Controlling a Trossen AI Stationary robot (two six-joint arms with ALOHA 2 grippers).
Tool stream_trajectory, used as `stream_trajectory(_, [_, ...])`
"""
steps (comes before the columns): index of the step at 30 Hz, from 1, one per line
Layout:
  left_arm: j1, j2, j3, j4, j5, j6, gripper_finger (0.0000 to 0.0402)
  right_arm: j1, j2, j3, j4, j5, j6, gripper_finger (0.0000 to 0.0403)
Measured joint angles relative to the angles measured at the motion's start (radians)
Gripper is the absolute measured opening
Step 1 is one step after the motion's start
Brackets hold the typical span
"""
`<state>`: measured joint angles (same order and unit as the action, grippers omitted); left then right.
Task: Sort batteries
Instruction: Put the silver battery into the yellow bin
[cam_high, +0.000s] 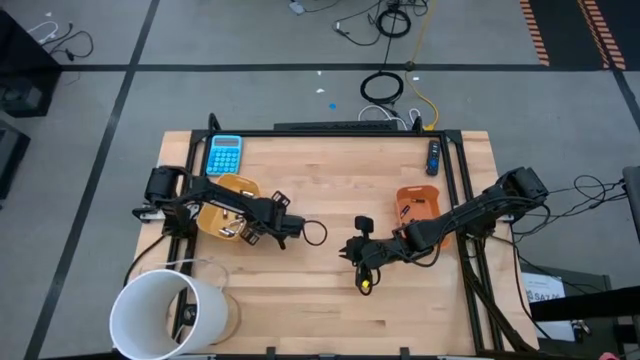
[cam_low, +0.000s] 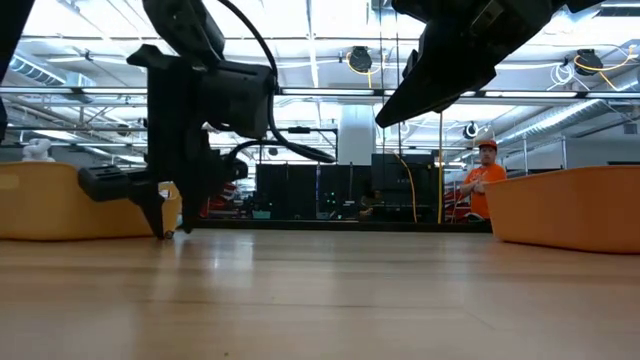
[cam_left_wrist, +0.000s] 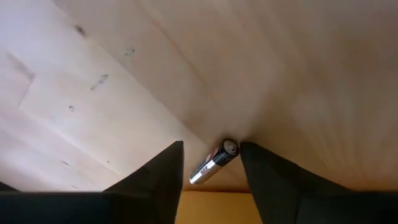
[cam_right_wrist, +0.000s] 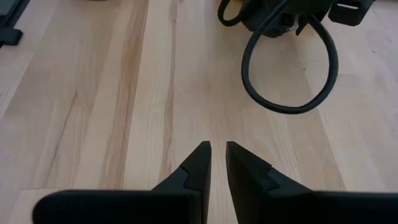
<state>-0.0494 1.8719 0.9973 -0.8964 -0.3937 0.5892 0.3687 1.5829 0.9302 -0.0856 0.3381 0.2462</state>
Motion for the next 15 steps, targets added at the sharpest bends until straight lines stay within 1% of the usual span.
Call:
stream_trajectory(4, [0.001,0.007,0.018,-0.020,0.003,0.014,0.0136,0.000,0.000,0.000,0.000,0.000,0.001,0.0040])
stream_trajectory(8, [0.001,0.009,0.026,-0.027,-0.001,0.066,0.0079,0.000,0.000,0.000,0.000,0.000,0.003,0.0040])
stream_trajectory(12, [0.003,0.009,0.026,0.000,-0.044,0.101,0.0023,0.008,0.000,0.000,0.000,0.000,0.003,0.0040])
stream_trajectory(15, [0.005,0.010,0.026,0.032,-0.080,0.104,0.0018,0.013,0.000,0.000,0.000,0.000,0.001,0.0040])
